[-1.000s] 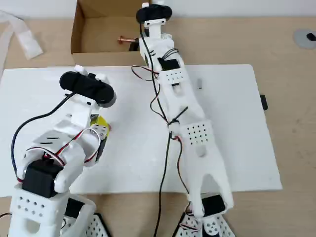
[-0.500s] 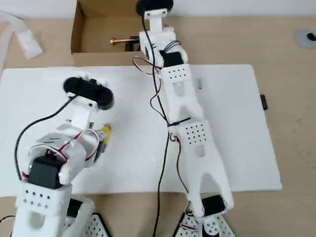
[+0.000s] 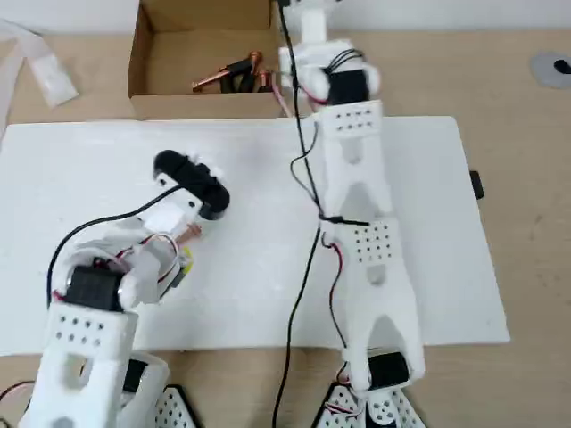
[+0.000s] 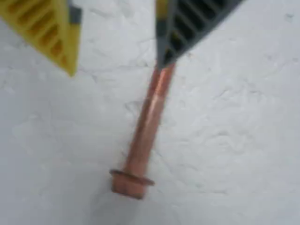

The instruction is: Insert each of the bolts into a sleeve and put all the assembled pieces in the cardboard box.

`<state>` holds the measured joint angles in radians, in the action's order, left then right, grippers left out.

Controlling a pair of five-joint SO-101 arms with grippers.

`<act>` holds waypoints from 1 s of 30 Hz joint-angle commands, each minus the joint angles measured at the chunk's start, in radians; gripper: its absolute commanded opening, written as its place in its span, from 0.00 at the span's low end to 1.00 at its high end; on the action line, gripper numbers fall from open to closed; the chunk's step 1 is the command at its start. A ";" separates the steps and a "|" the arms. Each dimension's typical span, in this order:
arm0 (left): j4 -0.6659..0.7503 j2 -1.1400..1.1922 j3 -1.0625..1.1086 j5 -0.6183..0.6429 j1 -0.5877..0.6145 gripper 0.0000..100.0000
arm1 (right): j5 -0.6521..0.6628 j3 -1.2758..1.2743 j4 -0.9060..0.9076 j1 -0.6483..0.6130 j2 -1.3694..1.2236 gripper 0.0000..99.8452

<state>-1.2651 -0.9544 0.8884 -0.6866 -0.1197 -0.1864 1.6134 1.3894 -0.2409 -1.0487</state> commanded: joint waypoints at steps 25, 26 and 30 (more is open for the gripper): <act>0.261 0.648 -0.135 -0.074 0.052 0.12 | -0.002 0.054 0.377 0.269 0.421 0.25; 0.261 0.671 -0.155 -0.074 0.052 0.12 | -0.002 0.054 0.388 0.268 0.421 0.25; 0.261 0.763 -0.244 -0.078 0.052 0.12 | -0.005 0.054 0.396 0.272 0.421 0.25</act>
<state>-1.0165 -0.2286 0.7411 -0.7572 -0.0829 -0.1864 1.6149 1.7668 0.0092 -0.7081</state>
